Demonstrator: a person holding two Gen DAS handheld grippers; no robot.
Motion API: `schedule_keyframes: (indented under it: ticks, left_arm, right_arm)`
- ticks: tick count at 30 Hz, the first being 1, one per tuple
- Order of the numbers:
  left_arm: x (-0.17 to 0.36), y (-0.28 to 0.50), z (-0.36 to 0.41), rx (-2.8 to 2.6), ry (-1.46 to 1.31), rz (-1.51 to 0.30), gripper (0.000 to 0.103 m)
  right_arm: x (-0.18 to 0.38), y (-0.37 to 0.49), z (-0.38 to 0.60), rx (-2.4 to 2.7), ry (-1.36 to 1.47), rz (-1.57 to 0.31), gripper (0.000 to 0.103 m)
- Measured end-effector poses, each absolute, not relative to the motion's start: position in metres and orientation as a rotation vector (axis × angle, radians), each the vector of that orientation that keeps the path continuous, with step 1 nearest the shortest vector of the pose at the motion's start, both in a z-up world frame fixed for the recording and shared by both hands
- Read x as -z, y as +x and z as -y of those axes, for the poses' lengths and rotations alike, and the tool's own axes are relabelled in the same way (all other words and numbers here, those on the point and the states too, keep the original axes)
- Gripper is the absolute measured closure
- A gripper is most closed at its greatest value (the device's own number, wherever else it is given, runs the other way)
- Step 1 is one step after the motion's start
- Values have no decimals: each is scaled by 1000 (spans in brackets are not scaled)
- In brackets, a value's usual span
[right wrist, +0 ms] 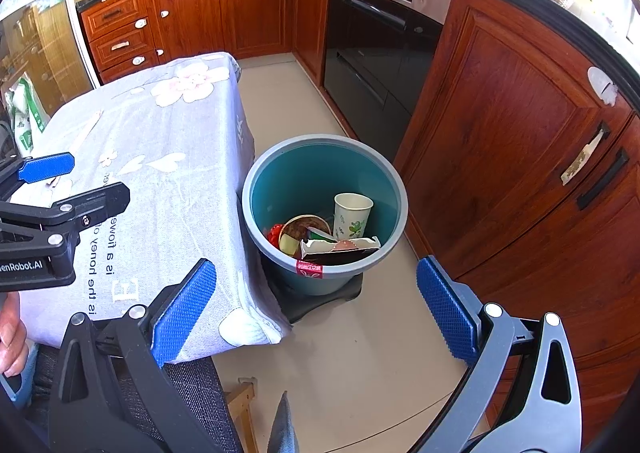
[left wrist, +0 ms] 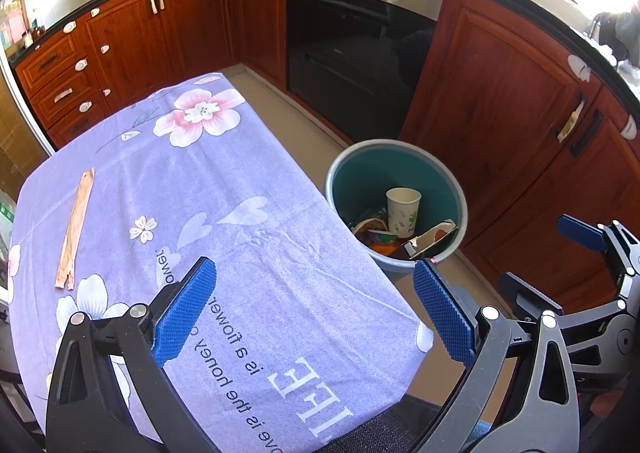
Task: Collect trash
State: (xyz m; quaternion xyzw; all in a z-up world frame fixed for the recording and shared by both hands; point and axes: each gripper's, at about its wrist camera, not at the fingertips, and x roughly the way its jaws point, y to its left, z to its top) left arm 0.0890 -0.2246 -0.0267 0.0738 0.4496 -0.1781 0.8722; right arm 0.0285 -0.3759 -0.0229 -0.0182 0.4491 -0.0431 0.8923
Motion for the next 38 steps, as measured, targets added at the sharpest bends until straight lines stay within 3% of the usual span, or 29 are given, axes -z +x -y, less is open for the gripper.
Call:
schedule_keyframes:
  ticks: [38]
  left_arm:
    - [30, 87, 226, 342, 176, -932, 4]
  right_arm:
    - [25, 30, 378, 97, -43, -939, 7]
